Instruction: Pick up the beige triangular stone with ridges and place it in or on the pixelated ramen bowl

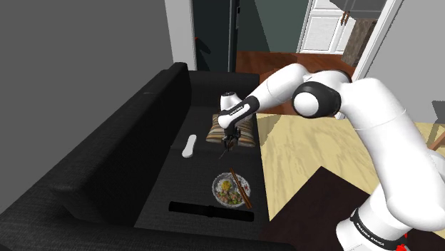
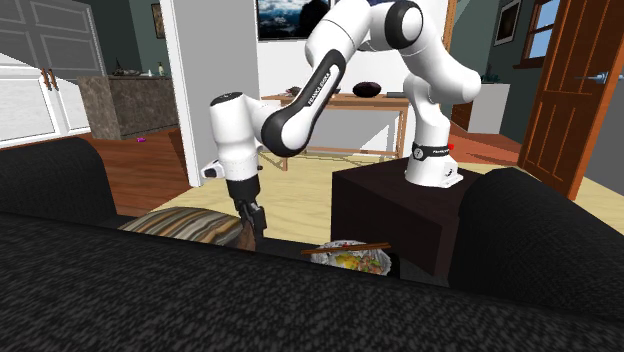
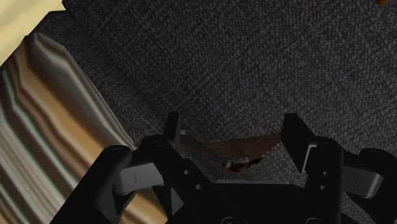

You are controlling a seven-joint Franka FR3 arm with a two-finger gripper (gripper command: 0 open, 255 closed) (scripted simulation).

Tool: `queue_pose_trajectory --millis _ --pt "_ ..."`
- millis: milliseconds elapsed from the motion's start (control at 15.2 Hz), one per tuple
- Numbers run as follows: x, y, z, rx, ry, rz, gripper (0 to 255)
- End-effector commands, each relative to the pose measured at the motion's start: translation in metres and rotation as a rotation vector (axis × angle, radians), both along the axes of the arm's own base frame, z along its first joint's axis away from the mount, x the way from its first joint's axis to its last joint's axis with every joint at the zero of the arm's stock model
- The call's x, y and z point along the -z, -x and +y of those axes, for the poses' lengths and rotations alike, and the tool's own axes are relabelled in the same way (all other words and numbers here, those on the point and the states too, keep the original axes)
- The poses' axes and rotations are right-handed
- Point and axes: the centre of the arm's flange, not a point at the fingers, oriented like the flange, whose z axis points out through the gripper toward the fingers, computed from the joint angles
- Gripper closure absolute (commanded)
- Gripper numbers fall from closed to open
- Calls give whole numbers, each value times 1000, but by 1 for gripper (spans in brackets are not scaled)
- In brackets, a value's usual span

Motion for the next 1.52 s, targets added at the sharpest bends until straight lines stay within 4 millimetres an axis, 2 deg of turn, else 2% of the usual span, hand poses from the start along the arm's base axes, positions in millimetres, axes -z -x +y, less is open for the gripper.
queue_pose_trajectory --millis 0,660,1452 --pt "-10 1 0 0 0 0 255" --pt "-60 0 0 0 0 0 255" --pt "-63 127 95 0 0 0 255"
